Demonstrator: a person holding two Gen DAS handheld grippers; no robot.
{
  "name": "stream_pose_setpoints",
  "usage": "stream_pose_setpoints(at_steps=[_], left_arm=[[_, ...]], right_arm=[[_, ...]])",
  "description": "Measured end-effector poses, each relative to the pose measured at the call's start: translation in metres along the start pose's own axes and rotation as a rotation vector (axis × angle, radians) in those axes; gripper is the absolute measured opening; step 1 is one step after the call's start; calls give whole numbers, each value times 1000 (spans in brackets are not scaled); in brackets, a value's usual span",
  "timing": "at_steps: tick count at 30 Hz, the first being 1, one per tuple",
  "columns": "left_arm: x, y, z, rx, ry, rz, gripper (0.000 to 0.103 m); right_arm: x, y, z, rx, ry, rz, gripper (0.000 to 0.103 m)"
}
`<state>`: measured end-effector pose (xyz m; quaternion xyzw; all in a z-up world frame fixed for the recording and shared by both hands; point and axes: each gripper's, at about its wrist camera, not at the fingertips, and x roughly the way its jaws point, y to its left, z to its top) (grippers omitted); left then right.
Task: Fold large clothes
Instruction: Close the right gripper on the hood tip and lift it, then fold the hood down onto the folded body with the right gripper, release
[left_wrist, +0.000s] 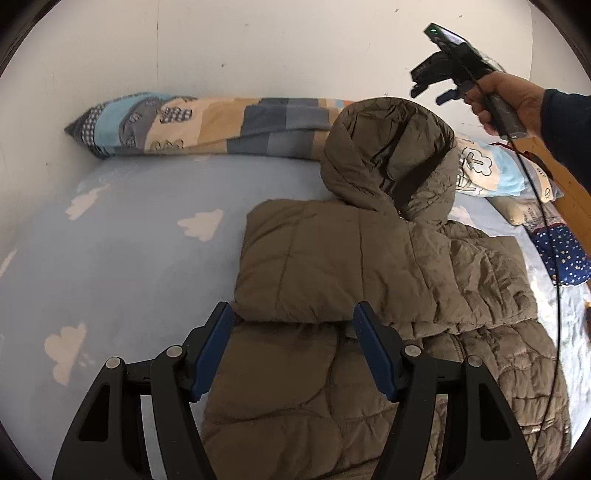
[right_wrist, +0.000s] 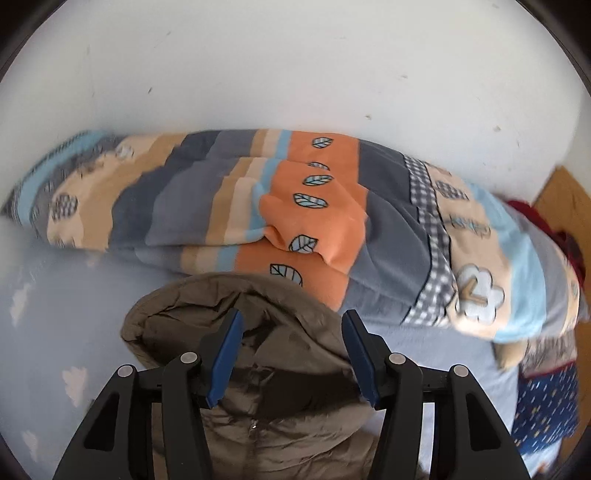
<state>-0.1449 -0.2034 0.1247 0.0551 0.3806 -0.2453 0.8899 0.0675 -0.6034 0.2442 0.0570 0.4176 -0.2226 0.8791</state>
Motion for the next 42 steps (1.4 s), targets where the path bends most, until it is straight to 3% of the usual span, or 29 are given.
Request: stream_pose_setpoints(at_steps=[5,6,7,9,11,17,25,32,37,42], left_arm=[[4,-1,-3,7,19,-5,67],[4,0,-2,8,18,-5,67],[4,0,-2,9,17,-2,67],[5,1,-1,7,17,0,67],[5,1,-1,5,20,0,67],[-2,0,1,-5,2,-1,67],[-14,-1,4,-8,-27,3,67],[-17,-1,8,-30,-37,-5,67],[-19,3,11,-39,-46,4,67],[-16,8,11,-56,-34,10,67]], right_arm=[[27,8,7,-113,30,-97,56],[32,7,4,-119,34,-94,30],[38,6,1,-114,52,-73,12],[38,4,-5,-106,32,-75,8],[28,6,-12,-101,9,-32,7],[-26,11,-42,-140,-64,-29,6],[-135,13,-94,-220,-168,-5,6],[-204,35,-182,-291,-209,26,6],[-197,56,-261,-302,-141,78,6],[-142,78,-346,-266,15,140,1]])
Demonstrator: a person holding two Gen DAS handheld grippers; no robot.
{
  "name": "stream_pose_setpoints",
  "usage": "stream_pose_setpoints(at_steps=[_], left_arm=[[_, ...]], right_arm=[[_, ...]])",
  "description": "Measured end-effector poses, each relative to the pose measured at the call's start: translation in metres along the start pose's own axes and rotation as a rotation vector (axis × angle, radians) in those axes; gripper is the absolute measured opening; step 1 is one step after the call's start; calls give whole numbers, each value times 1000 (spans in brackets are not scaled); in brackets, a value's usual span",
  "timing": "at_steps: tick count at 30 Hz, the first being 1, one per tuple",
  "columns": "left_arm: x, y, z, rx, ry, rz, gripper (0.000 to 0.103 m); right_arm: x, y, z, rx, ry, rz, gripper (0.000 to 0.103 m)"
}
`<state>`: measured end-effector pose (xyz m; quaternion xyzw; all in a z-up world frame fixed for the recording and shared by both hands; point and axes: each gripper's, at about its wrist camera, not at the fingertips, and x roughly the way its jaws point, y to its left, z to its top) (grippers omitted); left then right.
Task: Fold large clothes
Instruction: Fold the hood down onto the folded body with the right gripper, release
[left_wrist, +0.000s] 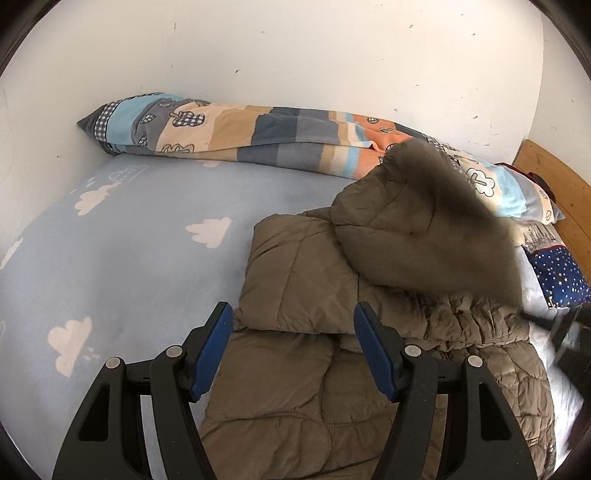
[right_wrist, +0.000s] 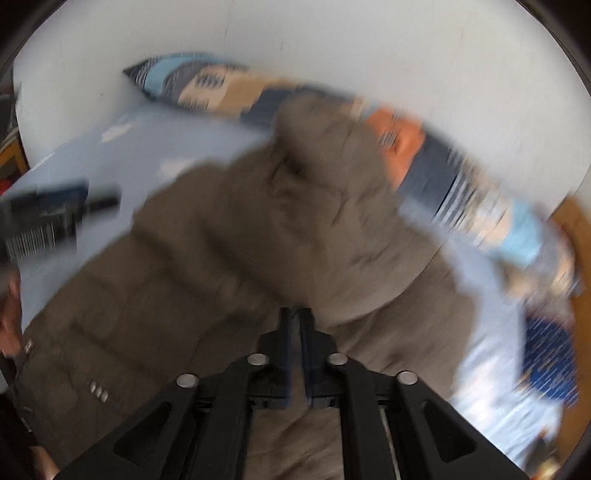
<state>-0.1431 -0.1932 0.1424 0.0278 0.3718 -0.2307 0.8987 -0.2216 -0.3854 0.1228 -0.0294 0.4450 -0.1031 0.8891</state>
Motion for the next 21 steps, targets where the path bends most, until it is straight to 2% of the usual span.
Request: stream_pose_setpoints(at_steps=[4,7,9,11,13,15,19,21], left_arm=[[2,-2,1,8,-1,8,67],[5,-4,-1,14,7,7,67],[5,-4,-1,20,7,8,67],[5,-3,0,12,3,13,67],[6,-3,-1,5,8,5,67],[6,-5,-2,21,9,9,67],[7,-7,-2,41,3,19,67],[8,-6,-1,36,6,23,67]], right_arm=[[43,8,-32,28,82,-7,1],[37,0,-27,63,96,53,2],[15,-8,-12,88,42,126,2],[-3,-19,15,102,-19,178,2],[-14,-32,59,105,-89,143,2],[-9,-46,102,142,-123,123,4],[39,-66,171,240,-109,87,17],[74,-74,187,288,-84,95,17]])
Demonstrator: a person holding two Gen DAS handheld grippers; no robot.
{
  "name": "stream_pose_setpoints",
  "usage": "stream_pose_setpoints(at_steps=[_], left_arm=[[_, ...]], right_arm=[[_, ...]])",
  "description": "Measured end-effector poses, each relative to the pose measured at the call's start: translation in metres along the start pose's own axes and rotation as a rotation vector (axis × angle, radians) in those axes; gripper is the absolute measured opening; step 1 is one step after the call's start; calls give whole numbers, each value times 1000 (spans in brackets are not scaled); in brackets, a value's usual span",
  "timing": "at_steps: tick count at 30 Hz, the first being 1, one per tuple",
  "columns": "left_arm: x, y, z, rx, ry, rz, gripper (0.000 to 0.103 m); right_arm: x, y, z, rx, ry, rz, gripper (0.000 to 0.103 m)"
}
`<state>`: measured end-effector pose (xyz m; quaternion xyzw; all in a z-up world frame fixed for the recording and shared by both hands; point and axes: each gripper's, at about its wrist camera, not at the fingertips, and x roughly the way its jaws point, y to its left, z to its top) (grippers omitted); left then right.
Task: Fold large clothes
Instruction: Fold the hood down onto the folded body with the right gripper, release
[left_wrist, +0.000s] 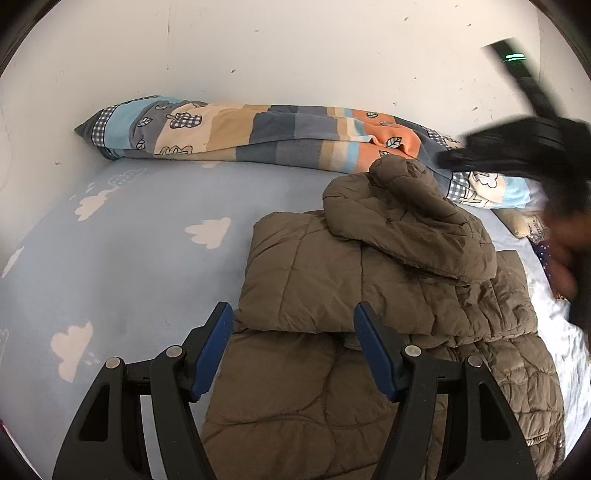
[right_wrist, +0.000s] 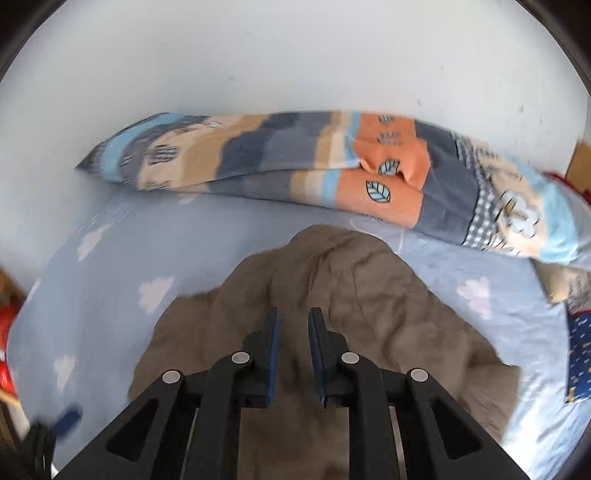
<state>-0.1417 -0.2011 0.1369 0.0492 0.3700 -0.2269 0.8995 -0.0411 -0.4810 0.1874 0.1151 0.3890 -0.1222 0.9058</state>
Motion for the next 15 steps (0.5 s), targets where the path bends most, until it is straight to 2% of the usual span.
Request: stream_pose_setpoints(at_steps=[3,6,7,8,11,15], left_arm=[[3,4,1,-13,14,-7,67],[4,3,0,-10,19,-12,67],[4,3,0,-7,21,-14,67],[4,3,0,-7,21,-18,67],[4,2,0,-3,25,-24,67],[1,2,0,-2,19,-28,67]], right_arm=[[53,-3,-9,43,105,-27,17],[99,-5,-43,62,258,-40,17],[108,-5,-55,56,281,-47,17],[116,-6,-67,52,275,-51,17],[107,-9,-66,61,243,-37,17],[48,-12,-56,89,132,31,17]])
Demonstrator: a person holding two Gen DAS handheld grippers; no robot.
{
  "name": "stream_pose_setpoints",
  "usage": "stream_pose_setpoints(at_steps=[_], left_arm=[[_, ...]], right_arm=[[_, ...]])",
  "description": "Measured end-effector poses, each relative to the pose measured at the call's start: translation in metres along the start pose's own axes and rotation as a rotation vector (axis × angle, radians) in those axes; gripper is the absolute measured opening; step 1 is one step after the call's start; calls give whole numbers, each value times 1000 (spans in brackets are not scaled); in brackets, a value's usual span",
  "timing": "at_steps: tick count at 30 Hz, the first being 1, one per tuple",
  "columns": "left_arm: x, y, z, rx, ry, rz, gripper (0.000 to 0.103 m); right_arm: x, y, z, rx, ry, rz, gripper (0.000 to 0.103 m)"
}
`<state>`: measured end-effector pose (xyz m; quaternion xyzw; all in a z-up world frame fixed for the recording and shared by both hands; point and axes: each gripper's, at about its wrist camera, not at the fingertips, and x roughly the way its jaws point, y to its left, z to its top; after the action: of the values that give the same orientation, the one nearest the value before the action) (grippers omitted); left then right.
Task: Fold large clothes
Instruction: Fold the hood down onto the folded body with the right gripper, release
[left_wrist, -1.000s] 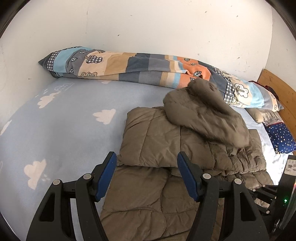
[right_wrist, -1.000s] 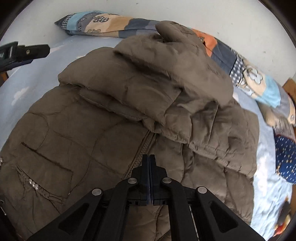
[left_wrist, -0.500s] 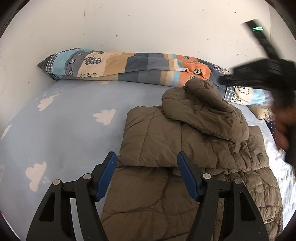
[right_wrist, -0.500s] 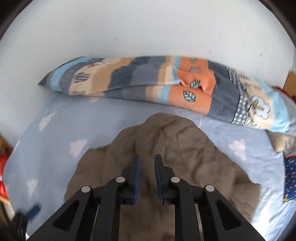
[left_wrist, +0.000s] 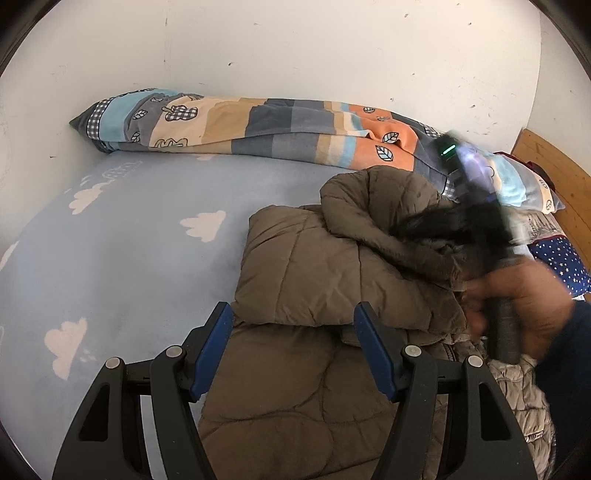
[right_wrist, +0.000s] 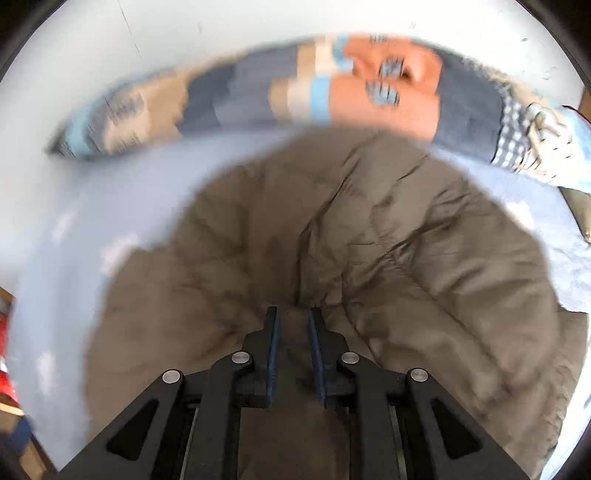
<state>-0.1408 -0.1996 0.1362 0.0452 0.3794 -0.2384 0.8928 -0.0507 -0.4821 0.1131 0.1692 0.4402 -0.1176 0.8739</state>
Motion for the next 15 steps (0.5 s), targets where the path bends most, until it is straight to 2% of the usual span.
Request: stream_pose_setpoints(at_steps=[4,6,7,12,15], left_arm=[[-2,1,0,-7,-7,3,67],[-1,1,0,-13,-2,-4,67],[-1,-1,-1,-9,-1,-5,67],[-3,-7,-1,20,-15,9,67],[-4,-8,-1,30,-21,24,67]], right_arm=[[-49,-18,-13,11,-80,-79,17],[-58,-30,-29,10,-76,-128,17],[-55,-37,-35,12,-61,-155,17],[-5,-56,-72,77,72,-122,18],[-16,-45,-72,66,56,-173,17]])
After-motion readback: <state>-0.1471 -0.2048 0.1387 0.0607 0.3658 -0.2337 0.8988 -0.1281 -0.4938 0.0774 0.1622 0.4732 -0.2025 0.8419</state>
